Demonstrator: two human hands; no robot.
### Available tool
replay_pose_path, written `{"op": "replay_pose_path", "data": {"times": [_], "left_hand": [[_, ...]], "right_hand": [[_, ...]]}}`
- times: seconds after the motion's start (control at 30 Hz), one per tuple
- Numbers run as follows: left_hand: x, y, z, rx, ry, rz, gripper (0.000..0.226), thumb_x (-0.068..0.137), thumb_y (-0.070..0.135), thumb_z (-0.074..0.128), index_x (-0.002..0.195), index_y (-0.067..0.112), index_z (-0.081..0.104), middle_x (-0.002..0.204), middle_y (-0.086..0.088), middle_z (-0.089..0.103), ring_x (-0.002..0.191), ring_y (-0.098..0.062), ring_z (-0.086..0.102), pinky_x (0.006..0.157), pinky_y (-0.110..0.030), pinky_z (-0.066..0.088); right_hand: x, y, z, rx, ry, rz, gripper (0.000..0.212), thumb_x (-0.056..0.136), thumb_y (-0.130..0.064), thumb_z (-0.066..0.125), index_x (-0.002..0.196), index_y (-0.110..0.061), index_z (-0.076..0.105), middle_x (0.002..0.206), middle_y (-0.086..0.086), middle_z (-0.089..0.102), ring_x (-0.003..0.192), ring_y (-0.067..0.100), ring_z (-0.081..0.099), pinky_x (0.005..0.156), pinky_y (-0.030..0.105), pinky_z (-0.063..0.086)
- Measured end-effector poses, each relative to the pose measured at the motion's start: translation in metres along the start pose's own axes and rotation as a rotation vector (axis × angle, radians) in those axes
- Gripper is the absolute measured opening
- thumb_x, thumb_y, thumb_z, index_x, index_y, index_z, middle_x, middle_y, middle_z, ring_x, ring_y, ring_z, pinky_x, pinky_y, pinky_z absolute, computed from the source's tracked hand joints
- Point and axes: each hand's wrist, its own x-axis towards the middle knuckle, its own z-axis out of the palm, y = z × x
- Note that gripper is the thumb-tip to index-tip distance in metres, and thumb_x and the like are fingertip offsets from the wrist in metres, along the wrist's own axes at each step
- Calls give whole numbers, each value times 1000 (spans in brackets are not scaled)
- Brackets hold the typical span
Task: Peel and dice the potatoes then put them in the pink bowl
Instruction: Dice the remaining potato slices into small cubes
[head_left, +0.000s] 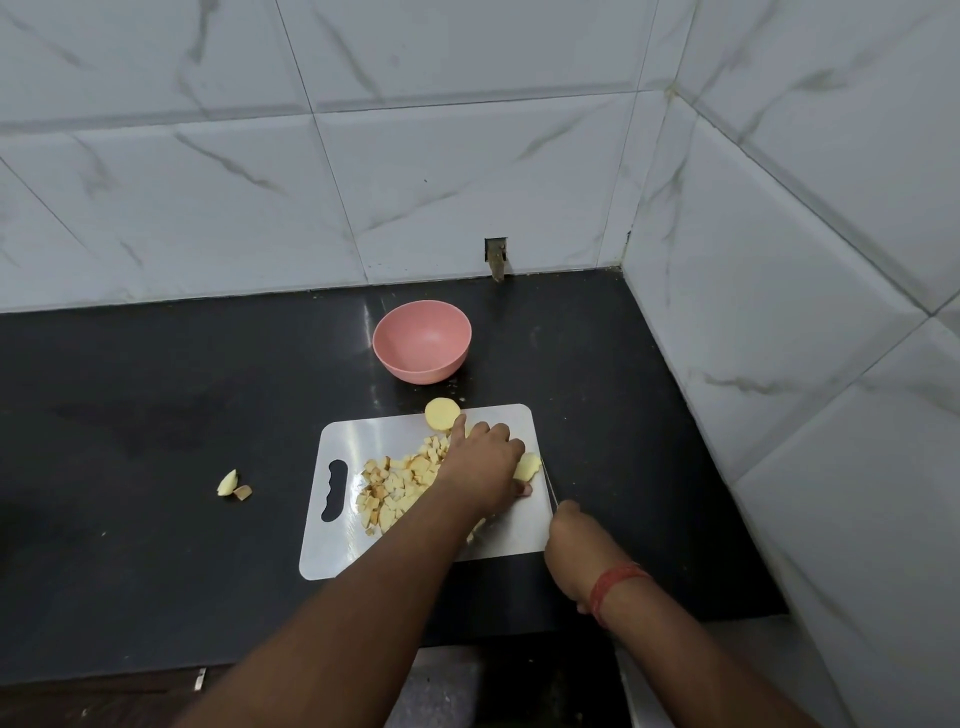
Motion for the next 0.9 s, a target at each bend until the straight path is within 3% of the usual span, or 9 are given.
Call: {"op": "replay_pose_path", "data": {"times": [0.1, 0.23, 0.4, 0.6, 0.67, 0.77, 0.83, 0.9], "left_hand": [[-1, 2, 3, 1, 17, -18, 53, 95, 57, 55, 133, 21, 58, 133, -7, 57, 128, -29, 48, 121, -59, 12], [-1, 2, 4, -5, 14, -24, 54, 95, 59, 54, 134, 21, 57, 136, -6, 57, 130, -29, 47, 121, -59, 12], [0, 1, 4, -5, 8, -24, 56, 94, 60, 54, 136, 22, 56, 138, -7, 56, 132, -30, 46, 121, -60, 11], [1, -1, 3, -10, -5, -14, 58, 94, 61, 55, 137, 22, 55, 139, -7, 55, 133, -30, 46, 121, -60, 11], [1, -1, 4, -8, 0, -12, 58, 93, 61, 55, 137, 23, 55, 138, -7, 55, 132, -30, 46, 121, -60, 11], [0, -1, 5, -14, 13, -10, 57, 94, 60, 55, 136, 22, 56, 137, -7, 56, 131, -30, 47, 121, -59, 12], [0, -2, 7, -17, 18, -1, 56, 94, 60, 55, 135, 22, 56, 135, -7, 57, 130, -30, 47, 121, -59, 12], [1, -3, 9, -19, 32, 5, 57, 93, 61, 55, 135, 22, 56, 133, -7, 57, 128, -30, 48, 121, -59, 13]], "right_hand": [[-3, -1, 3, 12, 4, 10, 46, 93, 2, 43, 137, -1, 30, 131, 16, 54, 115, 32, 59, 89, 39, 51], [-5, 0, 10, -1, 24, 4, 35, 93, 1, 45, 126, -4, 36, 125, 14, 58, 110, 29, 62, 81, 35, 50], [-2, 0, 8, -16, 20, -28, 35, 94, -2, 45, 128, -2, 37, 124, 15, 58, 109, 29, 62, 84, 36, 51], [-2, -3, 6, -28, -13, 14, 49, 90, 4, 50, 135, -2, 31, 127, 16, 57, 109, 30, 62, 78, 35, 51], [1, -2, 2, 32, -1, 45, 54, 89, 6, 48, 138, -2, 27, 125, 16, 55, 103, 34, 64, 69, 39, 53], [6, -3, -8, 95, 36, 53, 42, 89, 5, 42, 130, -3, 34, 120, 17, 57, 94, 35, 66, 68, 41, 58], [9, -5, -11, 60, 41, 3, 36, 91, 2, 40, 126, -3, 39, 122, 17, 58, 102, 34, 65, 76, 39, 54], [11, -6, -11, 27, 29, -42, 34, 92, -1, 39, 126, -5, 41, 124, 17, 57, 106, 33, 63, 73, 37, 49]]}}
